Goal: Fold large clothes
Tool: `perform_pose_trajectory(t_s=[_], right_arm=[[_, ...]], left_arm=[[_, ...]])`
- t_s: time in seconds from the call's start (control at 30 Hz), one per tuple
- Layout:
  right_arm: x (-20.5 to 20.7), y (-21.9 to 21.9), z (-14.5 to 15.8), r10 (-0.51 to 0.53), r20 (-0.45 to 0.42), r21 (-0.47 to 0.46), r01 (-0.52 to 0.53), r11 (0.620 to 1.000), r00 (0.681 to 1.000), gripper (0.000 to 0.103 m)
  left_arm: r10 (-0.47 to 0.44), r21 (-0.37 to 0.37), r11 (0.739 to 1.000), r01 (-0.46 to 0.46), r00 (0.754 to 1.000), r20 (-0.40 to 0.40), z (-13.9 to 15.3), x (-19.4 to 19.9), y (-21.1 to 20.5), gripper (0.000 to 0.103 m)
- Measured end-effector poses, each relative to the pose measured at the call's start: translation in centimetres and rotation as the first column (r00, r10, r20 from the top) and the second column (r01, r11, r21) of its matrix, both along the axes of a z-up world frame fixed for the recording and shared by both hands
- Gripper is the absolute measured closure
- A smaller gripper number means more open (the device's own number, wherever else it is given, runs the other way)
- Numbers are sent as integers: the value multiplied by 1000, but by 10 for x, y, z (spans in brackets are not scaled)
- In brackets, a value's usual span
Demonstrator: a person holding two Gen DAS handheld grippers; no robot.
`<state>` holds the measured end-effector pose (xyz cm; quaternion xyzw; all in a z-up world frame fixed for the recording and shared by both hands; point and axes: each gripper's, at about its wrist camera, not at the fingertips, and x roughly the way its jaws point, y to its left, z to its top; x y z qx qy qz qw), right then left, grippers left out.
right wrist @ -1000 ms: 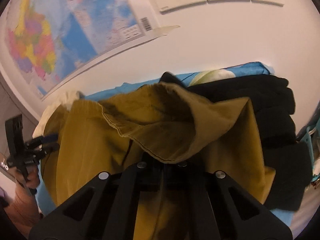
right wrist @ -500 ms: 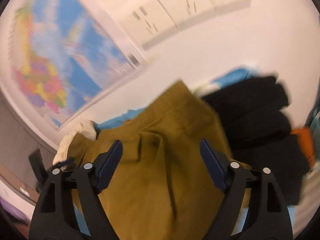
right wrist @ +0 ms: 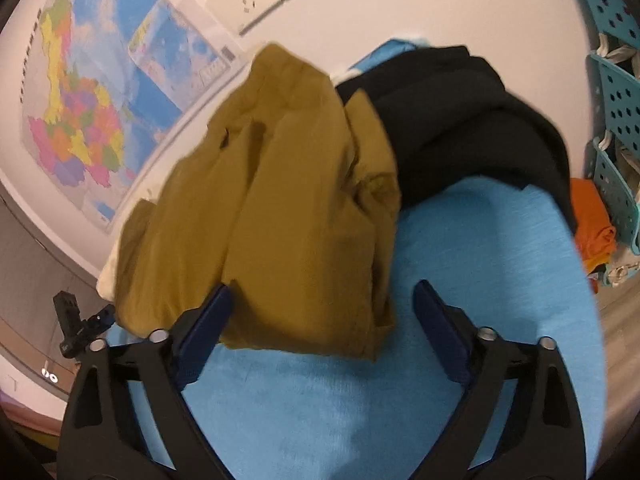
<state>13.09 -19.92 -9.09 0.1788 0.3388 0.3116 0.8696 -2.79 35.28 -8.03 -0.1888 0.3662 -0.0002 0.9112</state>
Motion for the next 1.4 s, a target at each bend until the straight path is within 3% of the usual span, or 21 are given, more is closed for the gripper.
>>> perform_pose_trajectory(t_s=[0.07,0.1,0.13,0.17,0.27,0.33,0.43,0.5,0.6,0.67,0.73,0.8,0.9,1.0,1.03,1.1,1.13,1.2,1.23,1.3,1.4], right_arm=[[-1,4,4,-8,24,-20,9,1000,1000,52],[-4,2,9,-7,32,-10,7,1000,999,58],[-8,-2,15,0,41,17,-1,1000,999,71],[-12,-5,21,8,52,34,-10,999,999,77],[-34,-11,52,41,114,68,-49,997,993,82],[-60,-15,82,70,180,85,-86,993,981,82],[-100,-28,118,118,263,110,-151,982,958,83],[-119,-36,121,138,277,67,-163,984,951,83],[-118,-47,89,127,152,16,-131,991,980,81],[-105,-47,51,88,30,-73,-86,994,996,76],[-95,-45,17,65,-45,-117,-70,991,997,68],[-98,-52,9,46,-43,-70,-49,996,998,56],[-120,-61,20,-34,52,-109,40,993,998,31],[-141,-66,27,-23,144,-103,38,994,989,27],[-148,-62,27,-14,171,-122,36,992,985,28],[-148,-49,14,3,156,-215,31,976,988,39],[-143,-45,7,20,133,-239,13,971,991,63],[-142,-48,1,19,131,-254,15,967,991,73],[-144,-50,8,18,161,-265,25,964,987,85],[-151,-63,25,19,210,-222,28,975,978,89],[-151,-56,43,34,274,-306,54,951,961,93]], left_arm=[[-21,-42,999,21,1000,-3,-6,9,-6,11],[-55,-83,995,55,998,8,-6,14,-9,17],[-71,-109,991,72,997,18,-2,15,-12,41],[-88,-135,987,90,996,18,1,18,-17,60],[-110,-134,984,115,993,47,22,8,-29,84],[-137,-171,973,155,984,110,48,-9,-32,86],[-153,-171,970,172,981,115,76,-33,-37,87],[-177,-186,963,194,979,105,84,-49,-38,87],[-165,-194,967,168,986,30,68,-72,-30,86],[-145,-244,962,123,986,-76,34,-70,-24,86],[-122,-222,971,86,980,-155,7,-68,-24,83],[-95,-182,981,62,979,-182,-4,-64,-27,68],[-66,-143,989,44,985,-156,3,-71,-28,59],[-50,-59,997,42,989,-138,13,-77,-37,53],[-54,-47,998,48,990,-133,15,-77,-39,53],[-59,-40,998,54,989,-135,14,-74,-43,53],[-57,-37,998,53,988,-141,13,-73,-43,53],[-57,-69,997,47,987,-150,9,-71,-40,54],[-58,-91,995,45,987,-148,7,-71,-38,56],[-48,-95,995,34,988,-145,7,-73,-35,57],[-35,-100,995,20,988,-151,6,-76,-33,58]])
